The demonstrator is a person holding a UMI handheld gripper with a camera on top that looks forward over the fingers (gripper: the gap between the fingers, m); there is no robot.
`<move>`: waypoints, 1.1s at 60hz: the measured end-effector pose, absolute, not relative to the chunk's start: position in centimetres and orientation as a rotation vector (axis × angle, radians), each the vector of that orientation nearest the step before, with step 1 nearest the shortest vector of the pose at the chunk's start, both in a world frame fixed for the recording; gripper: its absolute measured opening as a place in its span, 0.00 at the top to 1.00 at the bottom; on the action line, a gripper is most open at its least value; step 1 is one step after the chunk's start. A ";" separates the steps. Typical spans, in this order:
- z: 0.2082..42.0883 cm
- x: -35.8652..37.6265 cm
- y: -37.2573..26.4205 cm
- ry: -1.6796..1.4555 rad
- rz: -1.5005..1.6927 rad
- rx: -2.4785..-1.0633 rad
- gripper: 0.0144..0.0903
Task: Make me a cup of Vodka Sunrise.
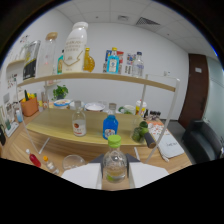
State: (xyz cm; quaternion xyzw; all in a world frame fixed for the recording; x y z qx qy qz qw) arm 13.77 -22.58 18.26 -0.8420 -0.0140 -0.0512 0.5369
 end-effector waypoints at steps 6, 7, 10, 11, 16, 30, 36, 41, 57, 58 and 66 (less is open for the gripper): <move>16.1 13.8 -21.9 -0.182 -0.279 -2.018 0.73; 16.0 13.8 -21.8 -0.212 -0.304 -2.013 0.73; 16.1 13.8 -21.5 -0.312 -0.396 -1.996 0.73; 16.0 13.8 -21.4 -0.348 -0.427 -1.989 0.73; 16.5 13.4 -20.9 -0.526 -0.575 -1.929 0.73; 17.8 12.9 -20.0 -1.032 -1.007 -1.698 0.73; 18.3 12.9 -19.5 -1.203 -1.165 -1.587 0.73; 18.7 12.6 -19.3 -1.326 -1.274 -1.497 0.73; 19.0 12.0 -18.8 -1.656 -1.541 -1.250 0.73; 19.0 11.9 -18.8 -1.669 -1.549 -1.236 0.73; 19.1 11.2 -18.9 -1.729 -1.574 -1.171 0.73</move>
